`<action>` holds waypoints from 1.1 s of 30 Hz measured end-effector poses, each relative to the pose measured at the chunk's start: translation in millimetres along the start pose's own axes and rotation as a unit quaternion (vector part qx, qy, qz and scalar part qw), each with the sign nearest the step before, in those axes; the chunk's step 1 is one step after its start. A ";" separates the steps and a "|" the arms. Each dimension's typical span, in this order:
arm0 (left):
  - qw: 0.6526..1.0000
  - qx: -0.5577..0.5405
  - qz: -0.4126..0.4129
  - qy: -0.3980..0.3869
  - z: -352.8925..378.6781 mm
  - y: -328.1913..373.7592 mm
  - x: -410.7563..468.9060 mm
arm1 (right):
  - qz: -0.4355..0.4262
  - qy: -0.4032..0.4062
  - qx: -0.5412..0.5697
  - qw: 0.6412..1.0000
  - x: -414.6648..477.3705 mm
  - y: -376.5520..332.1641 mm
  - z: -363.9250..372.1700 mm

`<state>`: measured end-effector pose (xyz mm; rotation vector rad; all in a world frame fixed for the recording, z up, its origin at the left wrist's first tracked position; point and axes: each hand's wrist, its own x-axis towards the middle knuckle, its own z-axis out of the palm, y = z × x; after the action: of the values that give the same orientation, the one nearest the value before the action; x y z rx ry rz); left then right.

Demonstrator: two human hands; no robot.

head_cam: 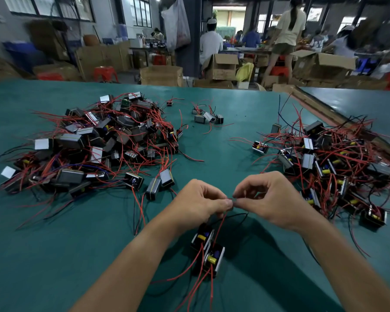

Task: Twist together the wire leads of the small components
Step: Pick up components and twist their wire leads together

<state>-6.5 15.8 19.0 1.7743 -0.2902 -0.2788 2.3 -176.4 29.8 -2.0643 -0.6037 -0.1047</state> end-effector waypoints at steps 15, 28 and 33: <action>0.981 0.159 0.084 0.079 6.0 -6.8 -0.8 | 0.136 -0.005 0.038 0.990 1.9 -5.2 3.4; 0.990 0.053 0.060 0.116 4.5 -2.8 1.6 | 0.056 0.037 0.156 0.985 -0.9 -6.7 1.1; 0.994 0.025 0.036 0.097 3.7 0.6 1.0 | 0.020 0.023 0.090 0.995 -0.6 -3.6 5.6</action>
<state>-6.8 11.9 18.7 1.8216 -0.2230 -0.0457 -0.8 -170.4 29.3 -1.8936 -0.5234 -0.0721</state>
